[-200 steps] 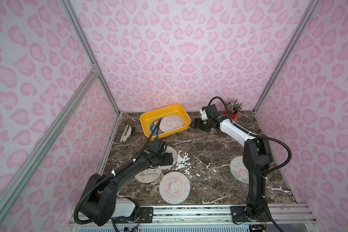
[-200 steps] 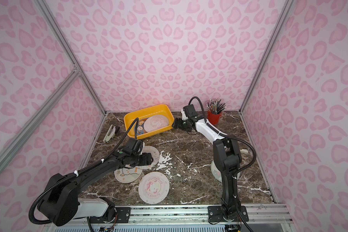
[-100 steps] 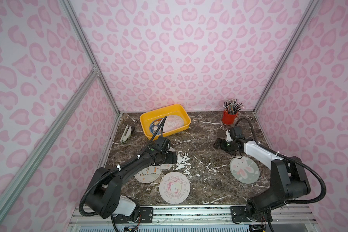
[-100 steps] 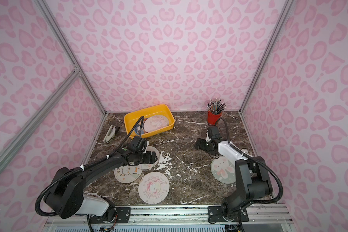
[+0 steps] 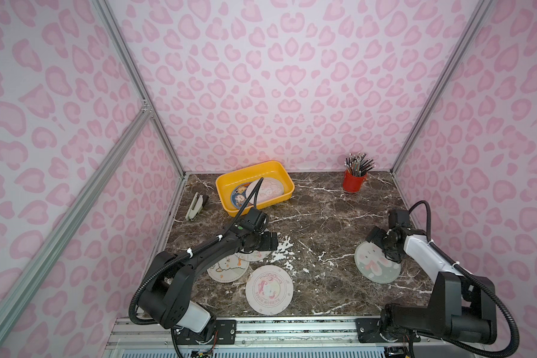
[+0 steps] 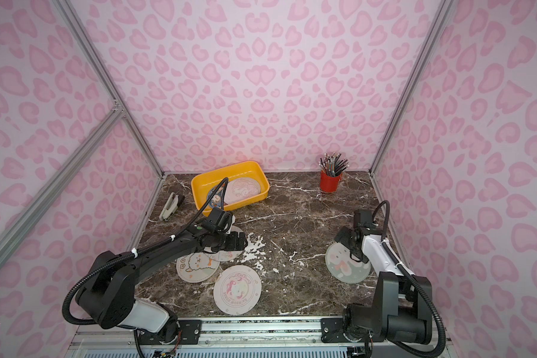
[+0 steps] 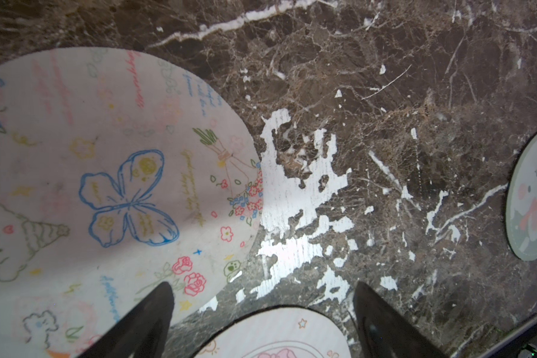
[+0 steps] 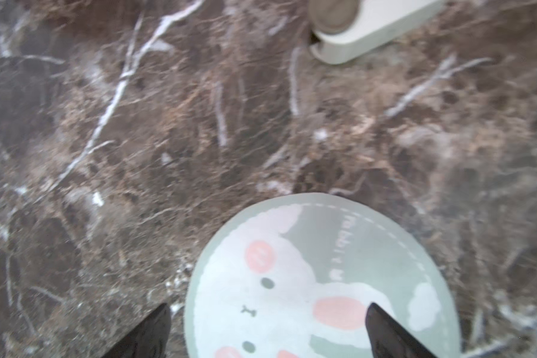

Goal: Put the coasters into the storage box
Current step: Move the coaster to the center of the board.

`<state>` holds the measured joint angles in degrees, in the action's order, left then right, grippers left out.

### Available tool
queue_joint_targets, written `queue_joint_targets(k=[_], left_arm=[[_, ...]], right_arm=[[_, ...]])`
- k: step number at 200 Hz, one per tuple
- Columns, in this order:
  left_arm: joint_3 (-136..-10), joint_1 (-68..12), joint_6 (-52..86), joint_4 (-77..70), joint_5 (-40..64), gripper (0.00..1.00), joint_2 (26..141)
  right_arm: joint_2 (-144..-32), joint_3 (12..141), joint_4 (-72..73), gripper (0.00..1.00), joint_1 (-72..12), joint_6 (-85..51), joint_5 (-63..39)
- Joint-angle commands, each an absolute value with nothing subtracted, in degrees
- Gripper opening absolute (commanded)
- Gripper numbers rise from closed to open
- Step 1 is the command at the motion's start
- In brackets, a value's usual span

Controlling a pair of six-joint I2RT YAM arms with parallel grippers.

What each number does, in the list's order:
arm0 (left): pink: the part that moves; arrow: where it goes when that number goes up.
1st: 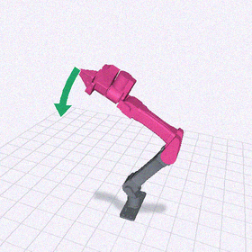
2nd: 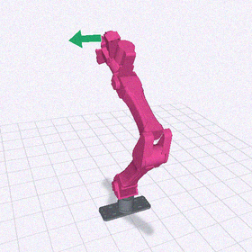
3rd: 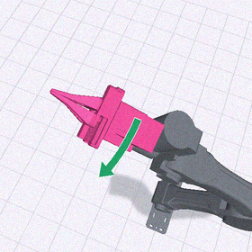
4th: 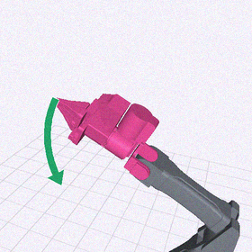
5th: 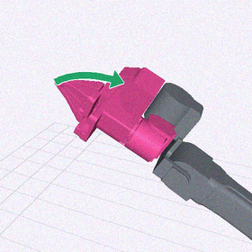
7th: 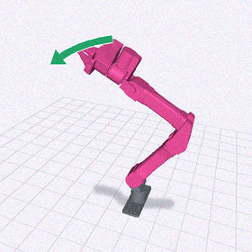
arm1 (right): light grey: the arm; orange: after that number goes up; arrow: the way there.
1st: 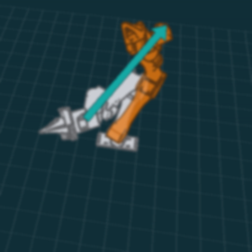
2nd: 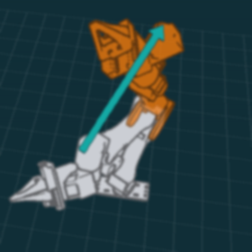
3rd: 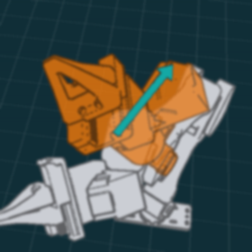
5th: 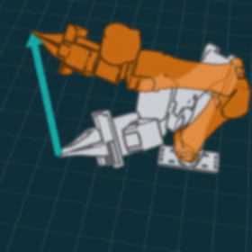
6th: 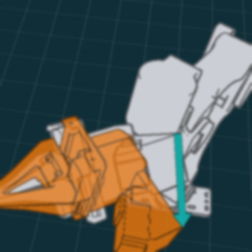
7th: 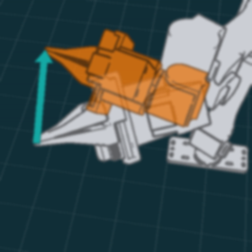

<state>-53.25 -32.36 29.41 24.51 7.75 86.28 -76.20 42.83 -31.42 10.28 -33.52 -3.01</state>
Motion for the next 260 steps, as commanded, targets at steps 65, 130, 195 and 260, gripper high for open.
queue_joint_targets(k=[65,130,195,260], left_arm=[[-54.4,-32.7,28.5,24.5,8.2,0.94,86.6],[-55.0,-32.9,28.5,24.7,7.8,0.94,86.9],[-54.5,-33.0,29.0,23.9,8.0,0.95,87.5],[-53.8,-33.1,29.2,23.6,7.7,0.95,87.2]], right_arm=[[-74.2,38.8,-32.1,0.99,26.5,-31.2,-3.5],[-76.0,34.7,-29.4,0.99,27.5,-32.8,-9.6],[-76.1,32.3,-27.9,0.99,21.8,-34.4,-15.2],[-79.8,31.8,-23.2,0.99,8.1,-38.7,-18.1]])
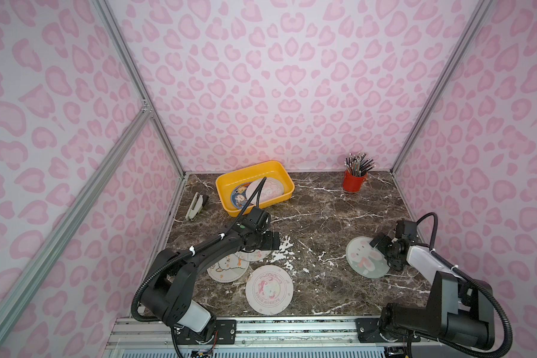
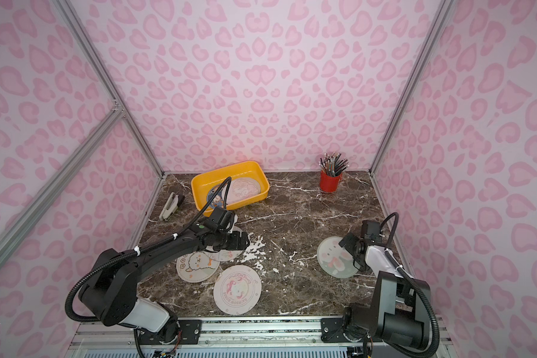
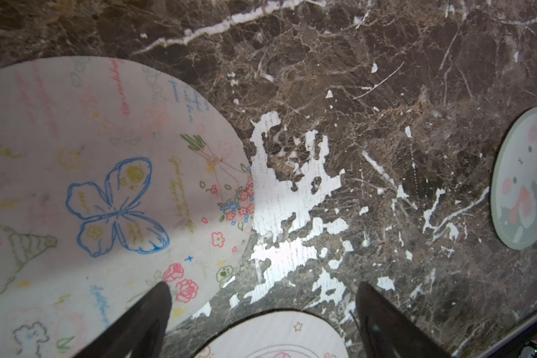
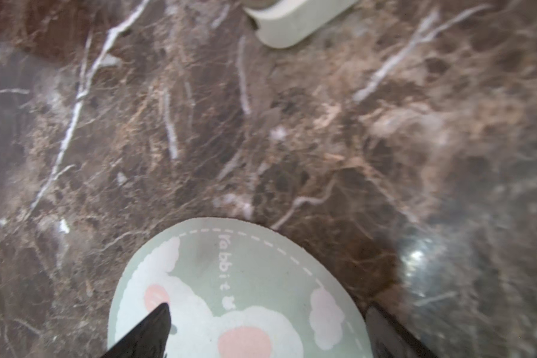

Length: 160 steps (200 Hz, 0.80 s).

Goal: Put the coasters into the storage box
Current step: Move the coaster to the center of the board.

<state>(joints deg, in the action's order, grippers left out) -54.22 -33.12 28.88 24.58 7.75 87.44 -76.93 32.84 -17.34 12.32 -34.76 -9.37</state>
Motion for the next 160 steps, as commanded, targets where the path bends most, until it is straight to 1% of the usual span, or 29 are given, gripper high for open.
queue_joint_targets(k=[1,56,112,133,160], left_arm=[[-53.8,-33.1,29.2,23.6,7.7,0.95,87.2],[-53.6,-33.2,29.4,23.4,7.5,0.96,86.9],[-54.1,-33.6,29.5,23.4,7.5,0.96,87.3],[-54.6,-34.0,29.4,23.4,7.6,0.96,87.7],[-54.7,-34.4,29.5,23.3,7.6,0.96,87.8]], right_arm=[[-80.0,31.9,-23.1,0.99,7.8,-38.7,-18.1],[-85.0,34.4,-20.4,0.99,-6.0,-42.6,-19.9],[-87.6,36.6,-17.8,0.99,-17.8,-48.2,-21.3],[-87.3,39.7,-20.8,0.99,-19.9,-46.6,-17.9],[-84.1,42.8,-25.9,0.99,-19.4,-43.7,-13.5]])
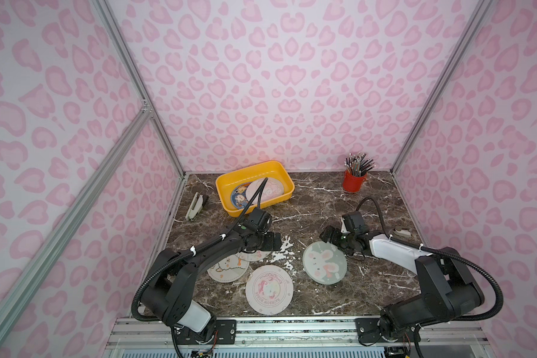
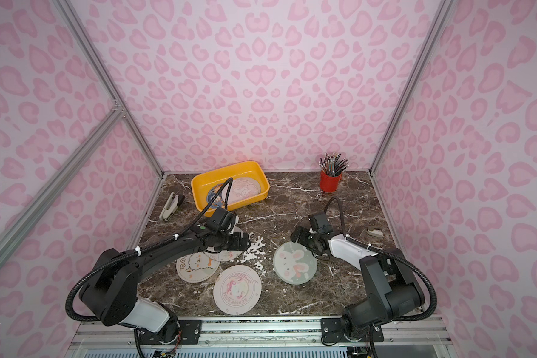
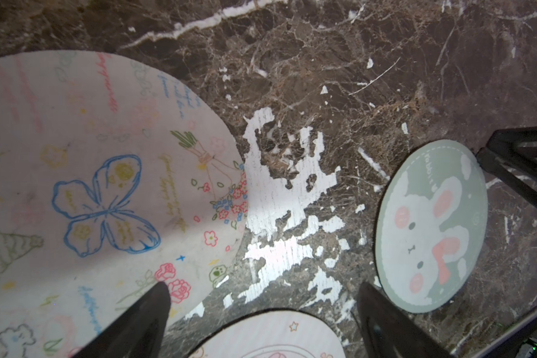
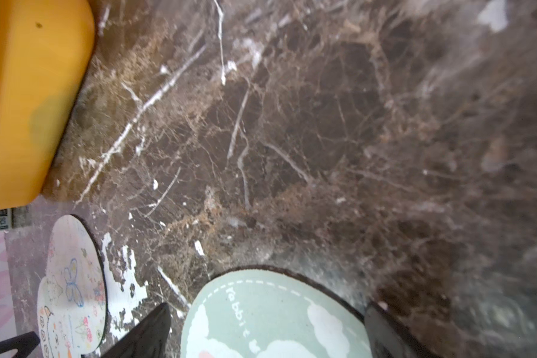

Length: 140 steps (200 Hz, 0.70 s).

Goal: Put the coasters into the storage box
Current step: Move the coaster to the center of the board.

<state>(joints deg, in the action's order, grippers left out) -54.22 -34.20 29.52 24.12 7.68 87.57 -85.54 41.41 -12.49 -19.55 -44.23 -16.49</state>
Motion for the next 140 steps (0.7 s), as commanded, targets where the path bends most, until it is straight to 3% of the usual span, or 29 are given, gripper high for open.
queue_joint_targets(k=[1,87,140], left_arm=[[-54.8,-34.4,29.5,23.4,7.6,0.96,87.8],[-55.9,-35.9,28.9,23.4,8.1,0.96,88.9],[-58.3,-37.8,28.0,23.6,9.6,0.95,91.8]], right_arm=[[-84.0,42.9,-26.2,0.99,-19.3,-43.6,-13.4],[-69.3,30.8,-32.0,0.95,-20.1,-47.3,-19.6],[-71.4,29.9,-23.9,0.94,-24.3,-51.1,-24.0]])
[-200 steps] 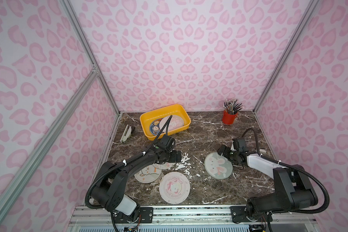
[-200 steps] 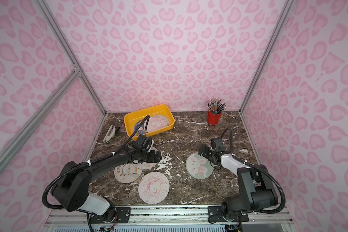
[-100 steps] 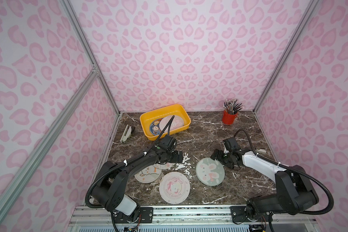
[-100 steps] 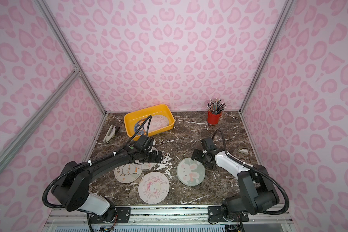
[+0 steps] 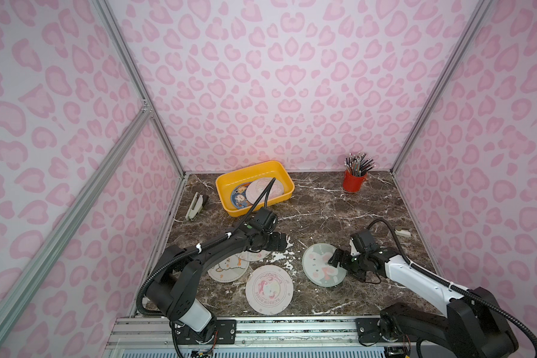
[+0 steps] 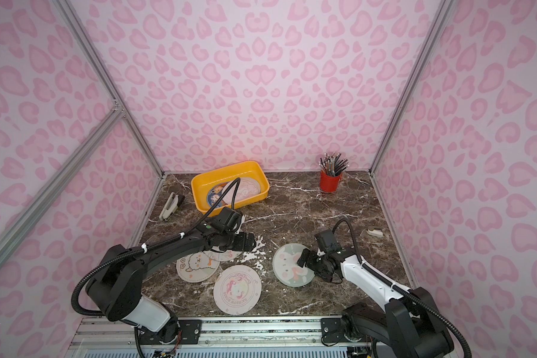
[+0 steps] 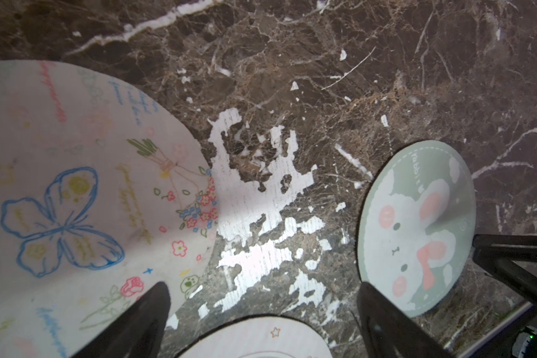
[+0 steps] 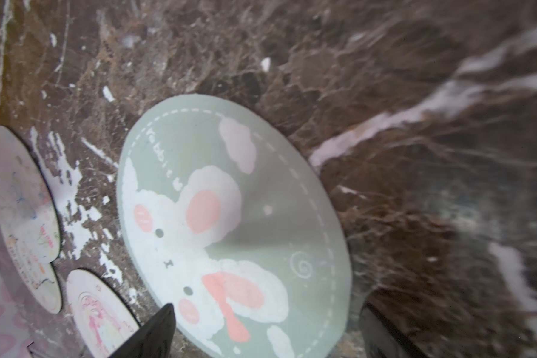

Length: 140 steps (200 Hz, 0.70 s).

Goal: Put the coasters into the storage box
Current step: Move the coaster to the center of the board.

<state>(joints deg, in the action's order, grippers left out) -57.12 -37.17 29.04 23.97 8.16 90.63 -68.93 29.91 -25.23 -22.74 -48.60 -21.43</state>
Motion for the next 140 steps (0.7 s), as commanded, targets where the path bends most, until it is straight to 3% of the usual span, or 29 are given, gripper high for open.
queue_joint_targets(k=[1,72,101,140], left_arm=[[-58.4,-37.8,28.0,23.6,9.7,0.95,91.9],[-60.6,-40.1,28.0,24.7,12.2,0.9,97.4],[-61.1,-40.8,27.9,25.1,10.2,0.84,99.2],[-61.4,-41.0,28.0,25.3,7.5,0.73,100.4]], right_arm=[[-71.6,29.9,-23.8,0.94,-24.4,-51.1,-24.0],[-83.9,37.7,-17.1,0.94,-29.8,-47.5,-27.0],[-86.3,42.6,-22.6,0.93,-28.6,-40.3,-24.6],[-88.3,46.0,-25.7,0.84,-25.4,-32.9,-23.7]])
